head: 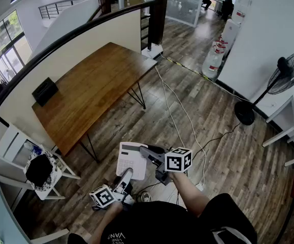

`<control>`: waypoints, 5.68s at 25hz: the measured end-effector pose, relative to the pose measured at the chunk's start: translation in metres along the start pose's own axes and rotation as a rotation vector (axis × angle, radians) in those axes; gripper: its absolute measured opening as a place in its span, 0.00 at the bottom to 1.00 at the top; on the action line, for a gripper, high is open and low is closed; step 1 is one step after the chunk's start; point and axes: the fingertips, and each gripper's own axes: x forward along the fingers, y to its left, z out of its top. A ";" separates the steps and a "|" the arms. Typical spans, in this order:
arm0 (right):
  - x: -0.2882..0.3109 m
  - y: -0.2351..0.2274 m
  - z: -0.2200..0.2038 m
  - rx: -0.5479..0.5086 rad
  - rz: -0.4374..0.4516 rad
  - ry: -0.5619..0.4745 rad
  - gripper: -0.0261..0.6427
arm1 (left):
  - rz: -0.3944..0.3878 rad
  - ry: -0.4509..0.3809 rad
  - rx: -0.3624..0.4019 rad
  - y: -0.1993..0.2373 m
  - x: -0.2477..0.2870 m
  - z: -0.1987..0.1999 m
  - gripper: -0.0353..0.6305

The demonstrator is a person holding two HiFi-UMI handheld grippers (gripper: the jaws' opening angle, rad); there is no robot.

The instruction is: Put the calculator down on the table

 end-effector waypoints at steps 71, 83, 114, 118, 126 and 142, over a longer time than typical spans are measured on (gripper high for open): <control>0.229 -0.316 0.283 -0.160 0.060 0.152 0.16 | 0.118 -0.258 -0.156 0.144 0.370 0.240 0.25; 0.248 -0.347 0.295 -0.168 0.147 0.249 0.16 | 0.180 -0.384 -0.240 0.157 0.404 0.243 0.25; 0.446 -0.391 0.293 -0.204 0.162 0.400 0.17 | 0.229 -0.443 -0.317 0.284 0.398 0.383 0.25; 0.456 -0.394 0.290 -0.210 0.164 0.416 0.17 | 0.238 -0.447 -0.322 0.292 0.398 0.388 0.25; 0.479 -0.407 0.291 -0.237 0.210 0.502 0.17 | 0.271 -0.510 -0.356 0.308 0.410 0.399 0.25; 0.540 -0.436 0.297 -0.308 0.368 0.607 0.18 | 0.384 -0.720 -0.388 0.347 0.438 0.434 0.25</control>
